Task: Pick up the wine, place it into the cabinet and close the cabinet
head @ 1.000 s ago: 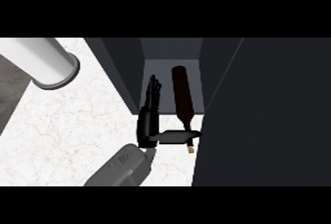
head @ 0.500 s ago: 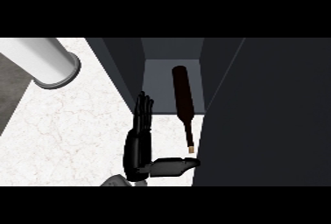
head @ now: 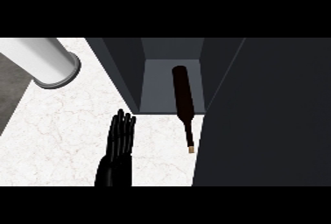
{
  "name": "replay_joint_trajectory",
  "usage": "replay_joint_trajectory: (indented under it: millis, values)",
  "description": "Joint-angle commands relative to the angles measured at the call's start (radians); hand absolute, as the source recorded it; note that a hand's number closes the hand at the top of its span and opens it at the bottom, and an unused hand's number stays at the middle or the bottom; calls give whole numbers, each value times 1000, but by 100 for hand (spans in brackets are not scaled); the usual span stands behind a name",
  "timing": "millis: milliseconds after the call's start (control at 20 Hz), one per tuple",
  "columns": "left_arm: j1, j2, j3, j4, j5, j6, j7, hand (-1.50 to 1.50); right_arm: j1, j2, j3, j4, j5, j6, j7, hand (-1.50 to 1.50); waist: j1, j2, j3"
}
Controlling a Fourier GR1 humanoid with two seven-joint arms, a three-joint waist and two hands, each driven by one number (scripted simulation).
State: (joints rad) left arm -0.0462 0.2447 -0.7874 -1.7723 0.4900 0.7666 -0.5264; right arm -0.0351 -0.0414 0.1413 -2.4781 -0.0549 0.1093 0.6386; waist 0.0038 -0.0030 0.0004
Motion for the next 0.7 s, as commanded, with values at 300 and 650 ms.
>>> replay_joint_trajectory:
  millis: [300, 650]
  values:
    - [213, 224, 67, -182, 64, -230, -51, -150, 16, -16, 42, -50, -113, 76, 59, 150, 1, 1, -1]
    - [235, 312, 198, -224, 119, -314, -19, -150, 69, 30, 159, -51, -137, 74, 107, 150, -2, 1, -1]
